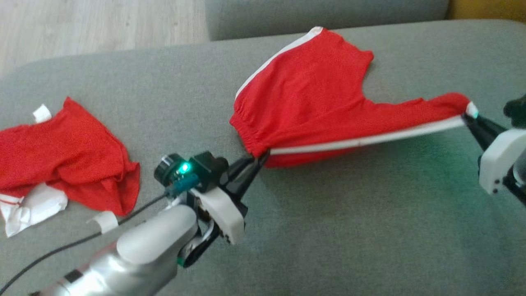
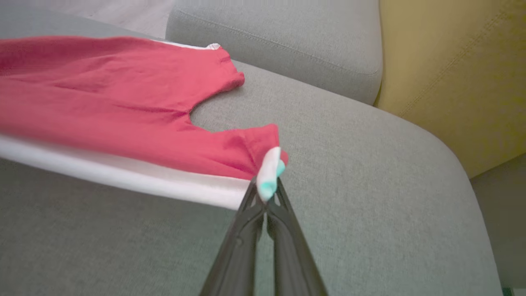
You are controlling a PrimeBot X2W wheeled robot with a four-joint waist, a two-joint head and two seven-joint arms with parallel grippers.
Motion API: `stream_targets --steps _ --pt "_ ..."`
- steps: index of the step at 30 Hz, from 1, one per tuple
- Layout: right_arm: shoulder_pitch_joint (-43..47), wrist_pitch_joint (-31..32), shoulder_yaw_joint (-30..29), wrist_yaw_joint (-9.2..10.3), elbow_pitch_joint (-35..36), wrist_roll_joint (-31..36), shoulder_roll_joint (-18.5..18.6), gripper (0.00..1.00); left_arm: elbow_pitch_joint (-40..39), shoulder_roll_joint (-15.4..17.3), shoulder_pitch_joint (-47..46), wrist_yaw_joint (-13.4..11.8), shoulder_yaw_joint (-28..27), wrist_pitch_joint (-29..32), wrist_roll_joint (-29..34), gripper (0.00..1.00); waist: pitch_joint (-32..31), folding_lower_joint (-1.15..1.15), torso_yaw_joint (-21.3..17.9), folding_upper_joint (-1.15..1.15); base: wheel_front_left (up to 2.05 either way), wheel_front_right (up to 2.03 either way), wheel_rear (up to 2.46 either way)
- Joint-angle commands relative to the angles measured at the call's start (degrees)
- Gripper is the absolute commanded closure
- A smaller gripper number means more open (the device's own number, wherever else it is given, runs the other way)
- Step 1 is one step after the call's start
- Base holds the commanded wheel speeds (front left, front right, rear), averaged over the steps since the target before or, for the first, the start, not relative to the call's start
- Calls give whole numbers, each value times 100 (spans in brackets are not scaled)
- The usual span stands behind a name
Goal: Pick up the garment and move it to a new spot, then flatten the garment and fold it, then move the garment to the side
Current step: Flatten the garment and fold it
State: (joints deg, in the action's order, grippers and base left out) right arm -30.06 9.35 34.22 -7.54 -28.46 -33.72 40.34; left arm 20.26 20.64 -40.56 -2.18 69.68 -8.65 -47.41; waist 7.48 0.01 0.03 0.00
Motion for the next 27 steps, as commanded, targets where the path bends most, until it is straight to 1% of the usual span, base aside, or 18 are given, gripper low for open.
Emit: stream_targets --steps 1,5,9,11,14,19,22,24,27 --pt "-49 -60 -197 5 100 129 116 100 -89 152 -402 -79 -346 -40 -13 100 160 -1 65 0 0 0 0" --pt "-271 -104 -701 5 108 513 -117 100 -3 92 -607 -190 -487 -59 -24 100 430 -1 167 0 0 0 0" --pt "-654 -169 -1103 5 64 806 -342 100 113 -6 -872 -240 -622 -124 -10 100 729 -1 312 0 0 0 0" --pt "-902 -108 -1315 5 -18 827 -502 100 201 -63 -1023 -261 -693 -144 -9 100 902 -1 395 0 0 0 0" --pt "-1370 31 -1490 5 -128 1054 -630 100 356 -162 -1312 -287 -783 -127 13 100 1222 -1 537 0 0 0 0" --pt "-2105 207 -1459 5 -381 1397 -837 100 667 -374 -1749 -309 -842 -29 59 100 1687 -1 794 0 0 0 0" --pt "-2517 272 -1403 5 -648 1496 -974 100 861 -508 -1952 -323 -868 -39 90 100 1900 -1 945 0 0 0 0" --pt "-2643 293 -1347 5 -741 1557 -994 100 921 -553 -2011 -327 -864 -59 115 100 1963 -1 996 0 0 0 0" --pt "-2961 296 -1184 5 -1053 1679 -1046 100 1076 -709 -2090 -287 -853 -132 122 100 2088 -1 1137 0 0 0 0"
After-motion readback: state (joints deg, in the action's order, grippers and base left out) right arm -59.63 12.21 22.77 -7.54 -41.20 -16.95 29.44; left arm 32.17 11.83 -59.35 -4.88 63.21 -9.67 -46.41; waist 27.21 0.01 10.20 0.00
